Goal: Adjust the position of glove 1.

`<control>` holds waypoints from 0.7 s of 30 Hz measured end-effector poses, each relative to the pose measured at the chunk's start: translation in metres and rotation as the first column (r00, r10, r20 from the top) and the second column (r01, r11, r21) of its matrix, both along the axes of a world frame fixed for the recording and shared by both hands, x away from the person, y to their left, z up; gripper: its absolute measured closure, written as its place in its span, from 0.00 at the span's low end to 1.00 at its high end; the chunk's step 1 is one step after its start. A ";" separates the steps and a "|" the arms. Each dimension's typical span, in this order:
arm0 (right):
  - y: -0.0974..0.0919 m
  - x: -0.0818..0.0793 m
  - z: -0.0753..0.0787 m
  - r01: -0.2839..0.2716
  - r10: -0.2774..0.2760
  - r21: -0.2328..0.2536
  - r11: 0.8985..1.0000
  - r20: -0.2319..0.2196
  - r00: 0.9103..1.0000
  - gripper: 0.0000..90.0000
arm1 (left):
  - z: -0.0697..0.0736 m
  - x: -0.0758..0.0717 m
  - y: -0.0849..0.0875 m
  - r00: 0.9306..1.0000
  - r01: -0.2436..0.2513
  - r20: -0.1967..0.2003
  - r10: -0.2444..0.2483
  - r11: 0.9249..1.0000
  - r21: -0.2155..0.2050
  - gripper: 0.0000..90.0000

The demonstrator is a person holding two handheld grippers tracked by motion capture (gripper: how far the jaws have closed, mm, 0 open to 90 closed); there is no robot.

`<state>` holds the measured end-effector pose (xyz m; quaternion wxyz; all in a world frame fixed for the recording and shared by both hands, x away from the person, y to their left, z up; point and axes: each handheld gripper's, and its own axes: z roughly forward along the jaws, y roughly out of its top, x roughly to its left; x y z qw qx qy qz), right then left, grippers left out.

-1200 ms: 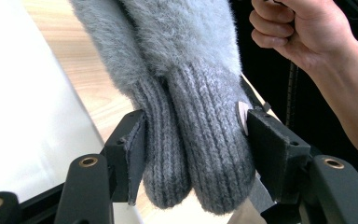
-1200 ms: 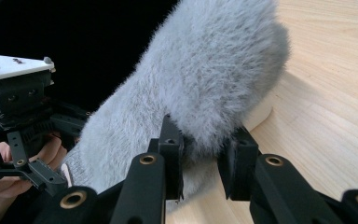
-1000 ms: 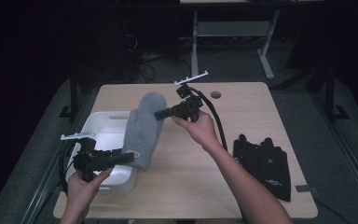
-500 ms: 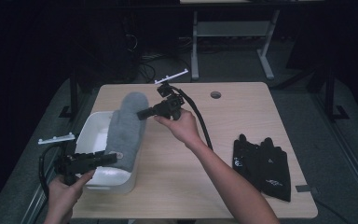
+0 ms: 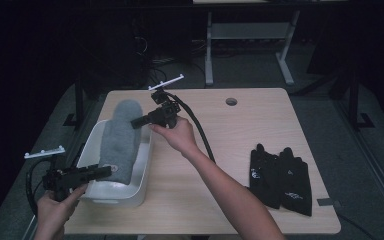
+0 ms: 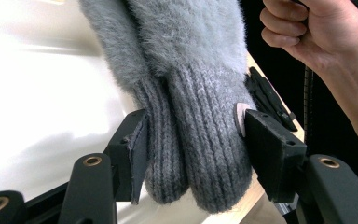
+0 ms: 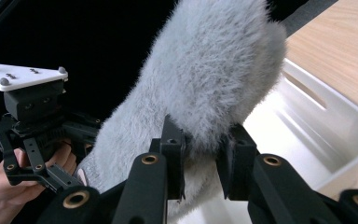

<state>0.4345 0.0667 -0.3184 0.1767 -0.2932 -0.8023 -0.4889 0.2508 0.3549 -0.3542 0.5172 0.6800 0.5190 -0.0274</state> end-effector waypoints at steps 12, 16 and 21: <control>0.022 0.006 -0.018 -0.011 0.010 -0.025 1.000 -0.037 0.999 0.82 | -0.014 0.000 0.015 0.999 -0.028 -0.035 0.028 1.000 0.003 0.47; 0.028 0.007 -0.025 -0.019 0.017 -0.037 0.999 -0.047 0.999 0.82 | -0.020 0.001 0.018 0.998 -0.034 -0.053 0.034 0.999 0.010 0.47; 0.033 0.008 -0.032 -0.019 0.016 -0.053 0.998 -0.056 0.998 0.83 | -0.025 0.001 0.022 0.996 -0.041 -0.075 0.042 0.999 0.012 0.50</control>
